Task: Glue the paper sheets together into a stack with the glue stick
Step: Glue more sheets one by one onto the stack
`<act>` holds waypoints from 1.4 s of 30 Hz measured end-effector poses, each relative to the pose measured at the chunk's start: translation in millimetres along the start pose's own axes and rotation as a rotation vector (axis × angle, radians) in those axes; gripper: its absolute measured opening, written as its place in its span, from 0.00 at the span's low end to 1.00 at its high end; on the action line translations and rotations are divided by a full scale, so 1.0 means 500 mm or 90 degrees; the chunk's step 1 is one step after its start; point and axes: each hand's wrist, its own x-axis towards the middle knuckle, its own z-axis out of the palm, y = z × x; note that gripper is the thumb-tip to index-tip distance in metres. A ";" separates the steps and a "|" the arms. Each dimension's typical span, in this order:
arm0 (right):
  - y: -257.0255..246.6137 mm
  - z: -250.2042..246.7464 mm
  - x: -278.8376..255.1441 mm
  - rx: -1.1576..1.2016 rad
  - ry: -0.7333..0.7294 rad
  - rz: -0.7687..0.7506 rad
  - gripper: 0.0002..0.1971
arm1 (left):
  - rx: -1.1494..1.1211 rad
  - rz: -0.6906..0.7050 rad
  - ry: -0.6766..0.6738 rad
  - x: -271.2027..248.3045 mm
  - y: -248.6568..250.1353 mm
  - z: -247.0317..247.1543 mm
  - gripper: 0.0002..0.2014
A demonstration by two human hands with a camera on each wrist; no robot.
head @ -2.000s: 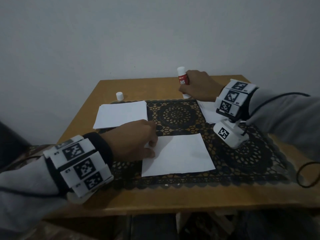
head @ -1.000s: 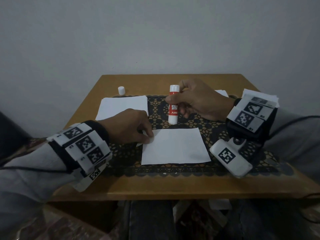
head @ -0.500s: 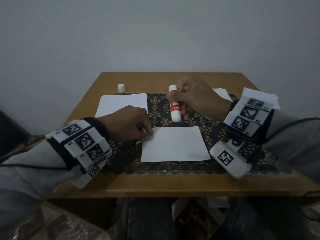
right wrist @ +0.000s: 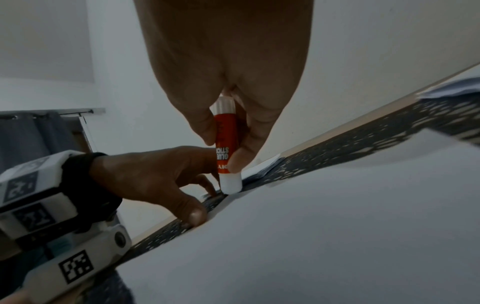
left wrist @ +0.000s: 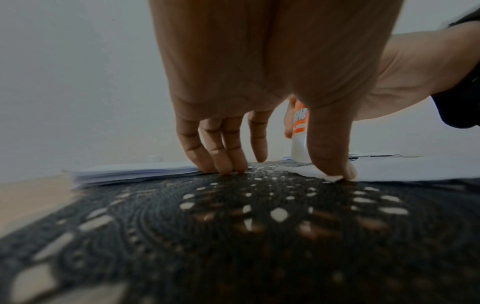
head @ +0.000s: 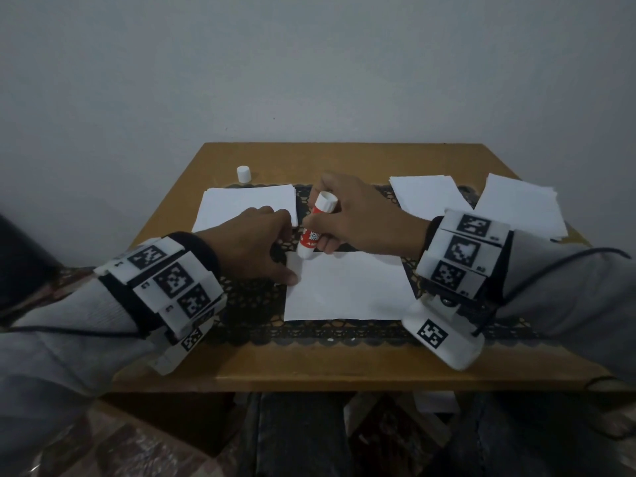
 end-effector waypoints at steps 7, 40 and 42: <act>-0.010 0.024 -0.002 -0.055 -0.054 -0.022 0.09 | -0.004 0.002 0.007 0.001 -0.003 0.002 0.31; 0.060 -0.123 -0.096 -0.225 0.037 0.064 0.03 | -0.013 0.166 -0.039 -0.009 0.009 0.007 0.28; 0.062 -0.122 -0.094 -0.256 0.046 0.071 0.03 | 0.016 0.198 -0.051 -0.008 0.018 0.011 0.31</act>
